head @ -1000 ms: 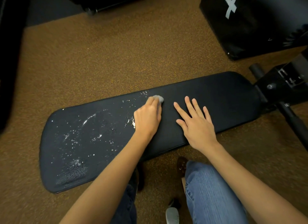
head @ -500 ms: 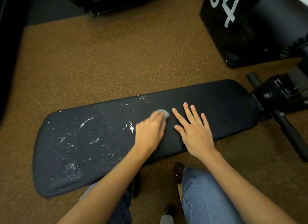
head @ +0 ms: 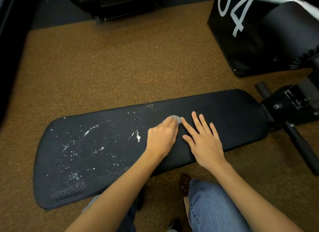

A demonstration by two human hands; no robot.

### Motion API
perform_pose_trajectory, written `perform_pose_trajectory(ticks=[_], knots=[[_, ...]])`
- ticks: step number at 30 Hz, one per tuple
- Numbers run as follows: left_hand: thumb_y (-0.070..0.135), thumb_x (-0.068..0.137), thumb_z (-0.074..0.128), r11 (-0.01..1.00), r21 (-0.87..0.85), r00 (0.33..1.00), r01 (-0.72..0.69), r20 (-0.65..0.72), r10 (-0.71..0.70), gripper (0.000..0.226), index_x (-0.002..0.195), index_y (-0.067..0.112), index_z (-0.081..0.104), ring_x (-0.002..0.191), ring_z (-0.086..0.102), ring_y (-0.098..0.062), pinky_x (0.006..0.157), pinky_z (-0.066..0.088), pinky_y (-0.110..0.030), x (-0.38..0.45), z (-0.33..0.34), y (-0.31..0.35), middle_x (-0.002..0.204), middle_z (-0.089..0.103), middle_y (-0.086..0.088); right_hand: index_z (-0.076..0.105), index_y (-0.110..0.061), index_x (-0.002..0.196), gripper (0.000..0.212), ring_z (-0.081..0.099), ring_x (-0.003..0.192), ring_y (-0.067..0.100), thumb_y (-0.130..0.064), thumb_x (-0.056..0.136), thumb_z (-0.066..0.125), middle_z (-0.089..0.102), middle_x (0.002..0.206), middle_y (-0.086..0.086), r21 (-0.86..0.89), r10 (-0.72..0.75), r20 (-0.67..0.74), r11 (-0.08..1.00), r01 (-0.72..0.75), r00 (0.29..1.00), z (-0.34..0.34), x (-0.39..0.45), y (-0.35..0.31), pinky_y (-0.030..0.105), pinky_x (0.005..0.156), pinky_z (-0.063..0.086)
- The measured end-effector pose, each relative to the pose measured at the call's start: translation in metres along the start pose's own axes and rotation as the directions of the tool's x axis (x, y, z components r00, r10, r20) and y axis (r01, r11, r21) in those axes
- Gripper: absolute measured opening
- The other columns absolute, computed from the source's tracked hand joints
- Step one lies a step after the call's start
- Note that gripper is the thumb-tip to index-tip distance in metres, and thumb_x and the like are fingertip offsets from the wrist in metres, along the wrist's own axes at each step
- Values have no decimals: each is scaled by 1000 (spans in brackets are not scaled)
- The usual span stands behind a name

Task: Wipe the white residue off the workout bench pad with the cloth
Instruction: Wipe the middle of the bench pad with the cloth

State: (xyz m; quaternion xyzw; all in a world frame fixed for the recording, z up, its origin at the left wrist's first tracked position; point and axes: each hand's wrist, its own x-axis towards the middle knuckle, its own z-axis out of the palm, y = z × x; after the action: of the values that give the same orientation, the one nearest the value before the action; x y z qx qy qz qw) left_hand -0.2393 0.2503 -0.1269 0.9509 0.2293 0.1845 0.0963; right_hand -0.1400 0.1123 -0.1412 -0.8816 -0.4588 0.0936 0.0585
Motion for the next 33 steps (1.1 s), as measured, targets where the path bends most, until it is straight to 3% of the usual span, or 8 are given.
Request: perform_pose_trajectory(ticks=[2,5,7,14,19,25,30,33], knots=[[26,92,63,999,48,1000,5,-10,-5,7,96,23,68,48,61,-22,39,25,-23,14,-2,-20,78,59,2,8,-44,153,58,4,151,19,-55,96,8,5,164,-4,15,-2,-3,1000,2,1000,0,1,0,46,119,16],[26,95,60,978,77,980,192,-70,-187,11,103,23,68,59,64,-35,44,37,-31,42,-7,-57,85,59,-5,5,-45,152,58,0,151,18,-57,95,5,1,164,-6,27,-3,7,1000,3,1000,0,1,-2,45,120,13],[24,95,59,965,67,962,254,-116,-246,11,99,21,69,58,63,-37,46,31,-30,44,-7,-61,83,59,-6,3,-46,152,59,-2,151,17,-57,95,4,0,164,-6,26,-1,13,1000,0,1000,-1,0,-2,45,121,12],[19,81,77,991,99,996,88,-24,-86,10,87,20,69,44,59,-27,42,21,-21,27,-8,-40,72,60,-1,1,-47,152,58,-3,151,16,-58,95,5,-2,164,-7,14,5,21,1000,-6,1000,-1,2,0,44,121,12],[24,96,57,951,80,952,300,-81,-294,15,102,19,69,65,64,-38,52,30,-32,38,-12,-69,90,62,-9,2,-47,152,59,-4,151,17,-59,94,2,-2,163,-7,29,3,21,1000,-3,1000,-1,1,-1,44,121,11],[24,88,71,982,84,985,171,-28,-170,8,90,17,68,49,60,-28,40,27,-24,11,-9,-48,76,59,-2,3,-47,152,59,-1,151,17,-58,94,3,0,164,-7,13,9,13,1000,-10,1000,-1,2,-1,44,120,13],[28,97,59,955,112,959,276,-102,-265,15,95,17,68,55,61,-34,45,28,-28,30,-13,-72,83,58,-5,3,-46,152,60,-3,151,17,-59,93,1,-1,164,-7,28,4,17,1000,-5,1000,-1,1,-2,44,121,12],[28,95,60,967,85,968,241,-91,-234,13,94,17,67,56,62,-33,43,31,-29,23,-11,-53,84,59,-4,3,-46,152,60,-2,151,17,-58,93,2,-1,164,-6,22,12,13,1000,-12,1000,-1,1,-2,44,121,12]])
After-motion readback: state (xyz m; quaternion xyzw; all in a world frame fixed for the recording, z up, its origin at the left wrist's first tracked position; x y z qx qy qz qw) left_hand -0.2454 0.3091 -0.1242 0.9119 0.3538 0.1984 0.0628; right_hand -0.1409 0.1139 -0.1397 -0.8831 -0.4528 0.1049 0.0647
